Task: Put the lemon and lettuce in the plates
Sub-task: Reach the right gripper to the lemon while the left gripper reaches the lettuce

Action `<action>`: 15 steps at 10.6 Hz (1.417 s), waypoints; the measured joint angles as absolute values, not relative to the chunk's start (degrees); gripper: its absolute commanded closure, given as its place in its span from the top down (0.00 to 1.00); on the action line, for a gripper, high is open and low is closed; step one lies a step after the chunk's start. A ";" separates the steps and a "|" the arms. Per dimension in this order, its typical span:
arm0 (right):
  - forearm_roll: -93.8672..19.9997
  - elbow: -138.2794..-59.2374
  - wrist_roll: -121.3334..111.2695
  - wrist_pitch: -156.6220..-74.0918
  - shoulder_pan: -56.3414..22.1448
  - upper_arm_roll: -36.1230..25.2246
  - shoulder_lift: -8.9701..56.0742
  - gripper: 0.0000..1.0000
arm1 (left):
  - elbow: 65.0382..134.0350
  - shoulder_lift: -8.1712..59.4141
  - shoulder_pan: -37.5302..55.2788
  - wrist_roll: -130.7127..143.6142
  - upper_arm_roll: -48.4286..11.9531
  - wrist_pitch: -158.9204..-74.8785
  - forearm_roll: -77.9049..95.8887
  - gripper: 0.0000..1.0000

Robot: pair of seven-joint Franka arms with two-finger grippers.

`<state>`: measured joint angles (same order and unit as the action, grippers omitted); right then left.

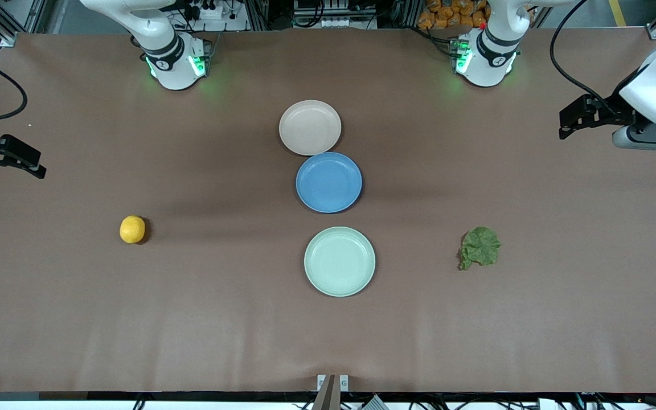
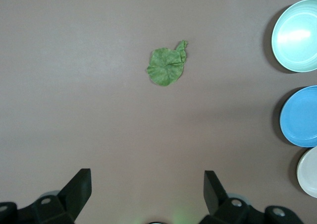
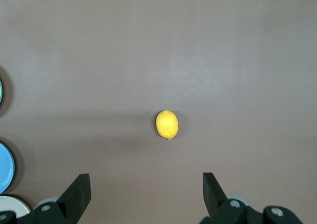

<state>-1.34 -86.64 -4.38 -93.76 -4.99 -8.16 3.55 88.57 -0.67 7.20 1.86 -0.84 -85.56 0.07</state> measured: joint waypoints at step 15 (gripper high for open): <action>-1.52 -103.08 -6.73 -123.86 -4.66 -8.27 16.95 1.00 | 89.17 13.67 7.13 1.86 -0.83 -91.56 0.21 1.00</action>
<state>-1.52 -103.08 -6.73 -123.86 -4.66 -8.27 16.95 89.17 13.67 7.13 1.86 -0.83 -91.56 0.21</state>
